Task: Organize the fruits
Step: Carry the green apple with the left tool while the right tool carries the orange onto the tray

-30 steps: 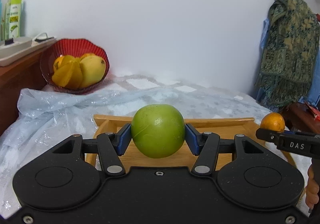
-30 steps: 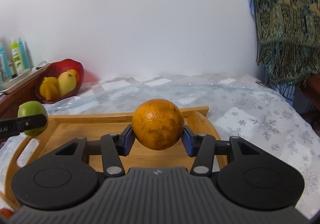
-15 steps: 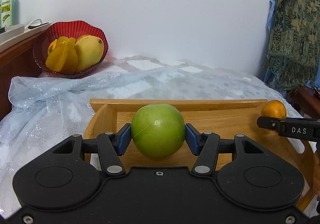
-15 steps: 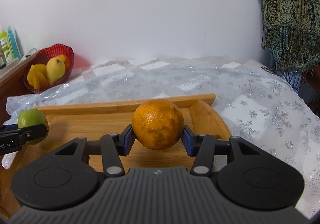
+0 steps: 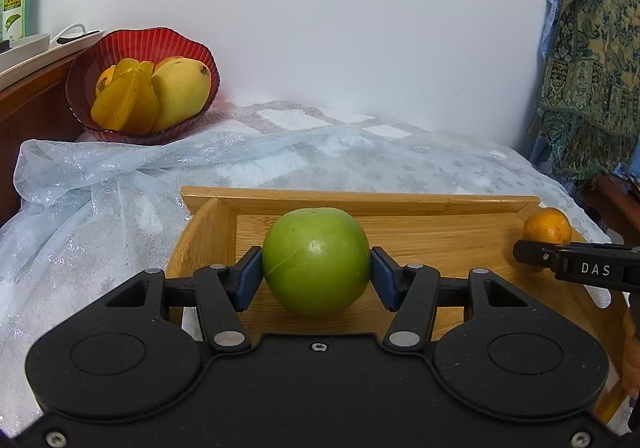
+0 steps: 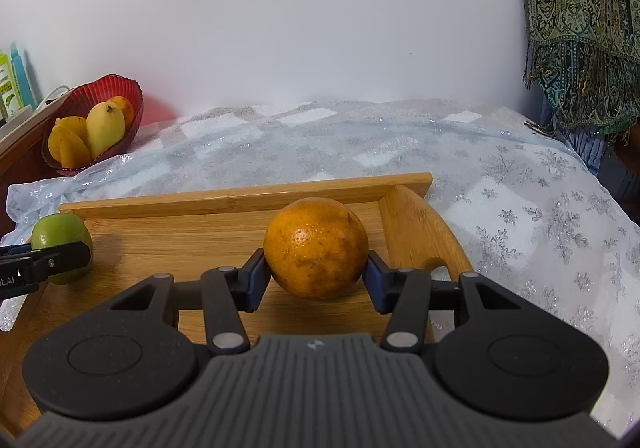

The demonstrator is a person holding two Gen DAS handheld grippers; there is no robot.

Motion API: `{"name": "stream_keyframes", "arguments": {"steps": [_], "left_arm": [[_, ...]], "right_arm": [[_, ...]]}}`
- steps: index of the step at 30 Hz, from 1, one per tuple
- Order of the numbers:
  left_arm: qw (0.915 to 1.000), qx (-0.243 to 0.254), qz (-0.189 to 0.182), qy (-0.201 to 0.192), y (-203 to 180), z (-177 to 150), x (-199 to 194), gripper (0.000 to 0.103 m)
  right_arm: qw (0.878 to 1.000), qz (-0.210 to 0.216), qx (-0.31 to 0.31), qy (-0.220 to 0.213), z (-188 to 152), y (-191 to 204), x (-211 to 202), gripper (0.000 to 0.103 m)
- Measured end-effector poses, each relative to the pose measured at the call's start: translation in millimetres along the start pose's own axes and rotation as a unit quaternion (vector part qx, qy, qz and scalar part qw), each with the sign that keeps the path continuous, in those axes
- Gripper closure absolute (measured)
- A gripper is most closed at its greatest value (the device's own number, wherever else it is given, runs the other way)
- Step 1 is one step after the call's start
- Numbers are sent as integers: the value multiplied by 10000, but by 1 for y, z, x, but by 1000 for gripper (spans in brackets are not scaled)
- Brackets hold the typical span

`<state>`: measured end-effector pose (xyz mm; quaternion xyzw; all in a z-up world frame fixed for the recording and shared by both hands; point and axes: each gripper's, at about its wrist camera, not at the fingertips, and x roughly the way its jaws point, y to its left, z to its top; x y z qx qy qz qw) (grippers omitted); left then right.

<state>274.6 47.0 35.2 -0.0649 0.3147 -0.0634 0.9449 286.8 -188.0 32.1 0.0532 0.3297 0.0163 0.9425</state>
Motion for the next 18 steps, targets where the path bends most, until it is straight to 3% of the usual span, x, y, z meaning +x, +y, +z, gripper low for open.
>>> {"name": "stream_keyframes", "arguments": {"steps": [18], "left_arm": [[10000,-44,-47,24,3,1,0,48]], "right_arm": [[9997,-70,-237,50,-3,5,3,48]]}}
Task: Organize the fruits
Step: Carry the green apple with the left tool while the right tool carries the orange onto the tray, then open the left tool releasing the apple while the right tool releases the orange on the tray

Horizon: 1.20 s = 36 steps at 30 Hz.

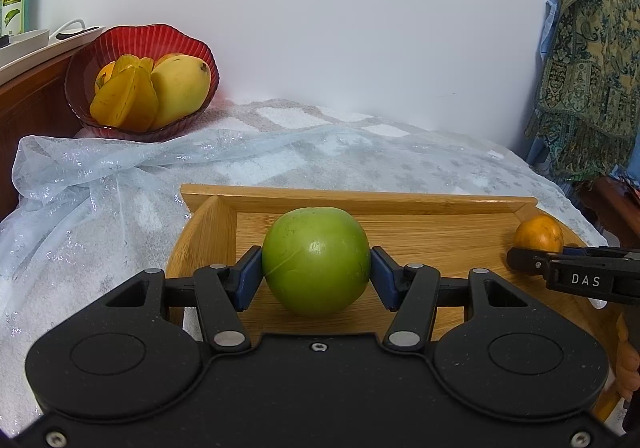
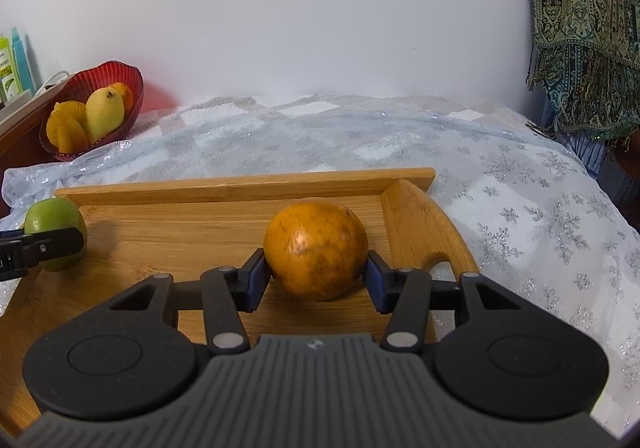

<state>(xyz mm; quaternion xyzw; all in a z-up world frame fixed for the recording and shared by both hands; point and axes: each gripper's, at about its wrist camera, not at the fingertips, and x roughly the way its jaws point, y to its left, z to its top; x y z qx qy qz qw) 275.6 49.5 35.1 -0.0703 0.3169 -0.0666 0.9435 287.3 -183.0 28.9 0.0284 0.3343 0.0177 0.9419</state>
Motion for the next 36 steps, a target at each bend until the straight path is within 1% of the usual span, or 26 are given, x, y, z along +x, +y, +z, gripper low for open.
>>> {"name": "stream_keyframes", "arguments": {"steps": [11,14,18,20,22,26,30,32,36], "left_arm": [[10000,-29,-27,4,1,0,0,48],[10000,-38,-33,2,2,0,0,48],[10000,-34,2,-27,2,-1,-2,47],[10000,-60,15,-9,3,-1,-2,43],[10000,-89,27,12,4,-2,-2,42],[9999,-115,38,8,6,-1,-2,36],[9999,-103,33,6,5,-2,-3,34],[9999,-101,40,-6,5,-2,-3,28],[9999,-92,35,-15,5,-2,-4,26]], "right_arm": [[10000,-8,-46,17,1,0,1,47],[10000,-15,-56,23,1,0,1,45],[10000,-8,-64,23,1,0,2,44],[10000,-16,-73,27,1,0,2,44],[9999,-32,-90,35,0,0,2,36],[9999,-52,-129,54,0,2,2,35],[9999,-61,-133,61,0,2,2,33],[9999,-57,-123,68,0,2,2,31],[9999,-67,-125,83,1,1,2,28]]}}
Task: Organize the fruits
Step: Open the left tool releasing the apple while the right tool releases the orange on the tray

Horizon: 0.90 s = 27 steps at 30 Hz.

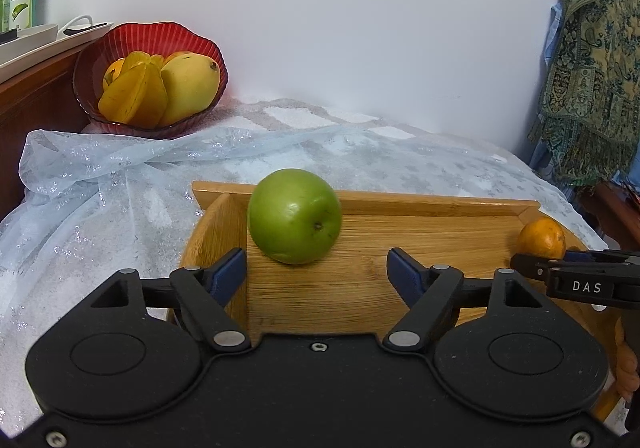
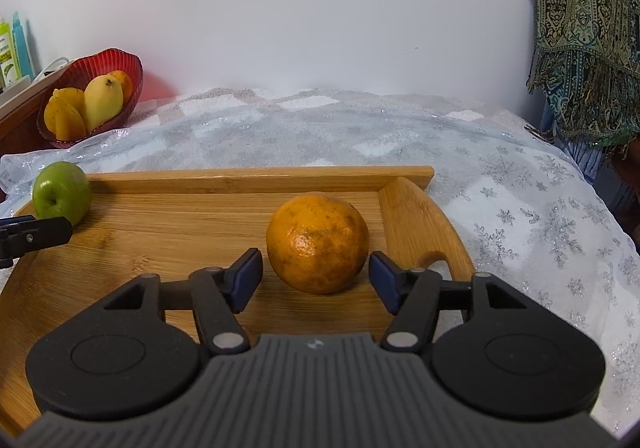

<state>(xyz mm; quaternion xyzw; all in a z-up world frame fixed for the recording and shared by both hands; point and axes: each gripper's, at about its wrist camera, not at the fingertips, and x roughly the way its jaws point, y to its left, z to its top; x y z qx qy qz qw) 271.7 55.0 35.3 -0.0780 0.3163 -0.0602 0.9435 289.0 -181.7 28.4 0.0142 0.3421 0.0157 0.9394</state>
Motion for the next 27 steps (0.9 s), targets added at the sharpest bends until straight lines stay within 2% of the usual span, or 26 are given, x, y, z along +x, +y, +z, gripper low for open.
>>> {"name": "stream_keyframes", "arguments": {"steps": [9,27], "left_arm": [[10000,-11,-40,-12,2,0,-1,21],[9999,42,-42,-98,0,-1,-6,12]], "right_arm": [[9998,-169,-93,-74,0,0,-2,21],[9997,-191,-140,-115,1,1,-4,15]]}}
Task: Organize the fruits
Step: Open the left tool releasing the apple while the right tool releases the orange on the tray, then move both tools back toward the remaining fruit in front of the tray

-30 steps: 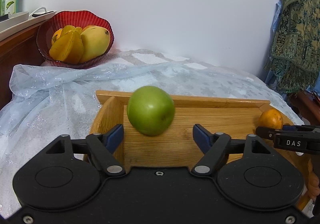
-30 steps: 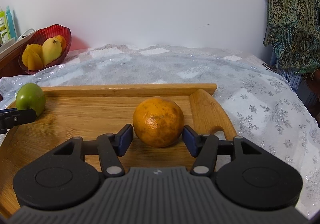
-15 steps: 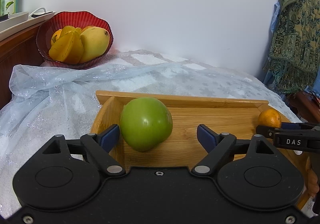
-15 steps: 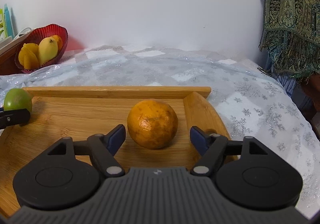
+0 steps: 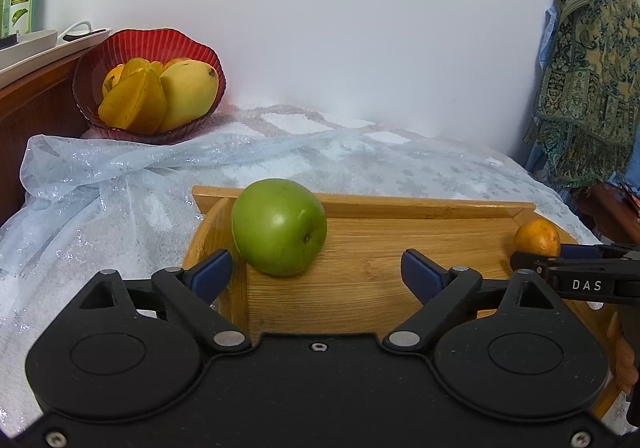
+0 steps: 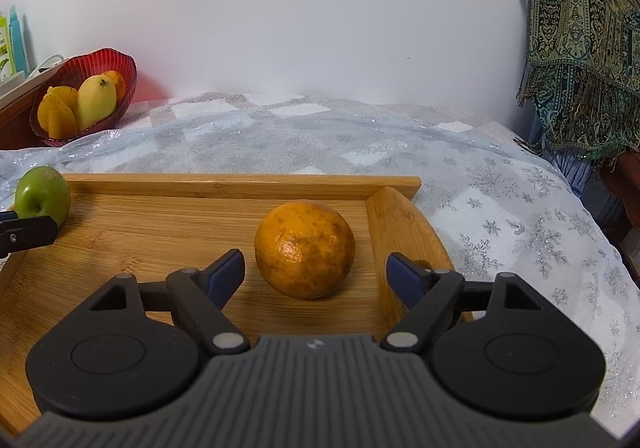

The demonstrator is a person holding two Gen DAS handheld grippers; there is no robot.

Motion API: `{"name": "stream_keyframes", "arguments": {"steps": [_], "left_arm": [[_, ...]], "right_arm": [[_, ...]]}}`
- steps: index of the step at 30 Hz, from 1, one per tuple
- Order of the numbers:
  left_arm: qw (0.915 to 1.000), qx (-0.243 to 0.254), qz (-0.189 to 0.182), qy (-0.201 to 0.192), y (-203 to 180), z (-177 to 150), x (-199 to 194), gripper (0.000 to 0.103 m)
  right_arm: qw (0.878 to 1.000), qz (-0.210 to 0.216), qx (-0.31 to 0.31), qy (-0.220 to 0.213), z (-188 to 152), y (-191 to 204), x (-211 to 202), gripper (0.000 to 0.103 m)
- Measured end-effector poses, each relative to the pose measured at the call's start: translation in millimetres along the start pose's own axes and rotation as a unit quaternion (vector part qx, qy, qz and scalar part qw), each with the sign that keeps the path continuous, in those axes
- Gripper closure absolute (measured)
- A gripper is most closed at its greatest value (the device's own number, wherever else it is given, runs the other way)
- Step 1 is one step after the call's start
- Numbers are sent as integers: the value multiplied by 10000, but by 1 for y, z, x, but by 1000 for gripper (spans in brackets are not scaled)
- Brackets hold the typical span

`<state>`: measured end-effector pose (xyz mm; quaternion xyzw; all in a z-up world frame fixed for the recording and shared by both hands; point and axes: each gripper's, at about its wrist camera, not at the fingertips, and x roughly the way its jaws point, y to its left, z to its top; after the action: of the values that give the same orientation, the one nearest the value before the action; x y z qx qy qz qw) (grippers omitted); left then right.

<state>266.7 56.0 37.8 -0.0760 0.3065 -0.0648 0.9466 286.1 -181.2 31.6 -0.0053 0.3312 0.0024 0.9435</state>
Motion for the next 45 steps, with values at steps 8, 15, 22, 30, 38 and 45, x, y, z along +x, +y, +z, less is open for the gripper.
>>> {"name": "stream_keyframes", "arguments": {"steps": [8,15,22,30,38,45], "left_arm": [[10000,33,60,-38,0,-1,-5,11],[9998,85,93,-171,-3,-2,-18,11],[9997,159,-100,-179,-10,-10,-37,11],[9990,50,-234,-385,-19,-24,-78,10],[9978,4,-112,-647,-24,-53,-115,4],[9967,268,-40,-766,-30,-96,-147,3]], "right_arm": [[10000,-23,57,9,1,-2,-3,14],[9997,37,212,-64,0,-4,-14,13],[9991,208,306,-214,-5,2,-34,12],[9969,460,165,-622,-18,13,-75,7],[9894,496,218,-1348,-36,16,-117,0],[9864,473,515,-1485,-75,16,-141,0]]}}
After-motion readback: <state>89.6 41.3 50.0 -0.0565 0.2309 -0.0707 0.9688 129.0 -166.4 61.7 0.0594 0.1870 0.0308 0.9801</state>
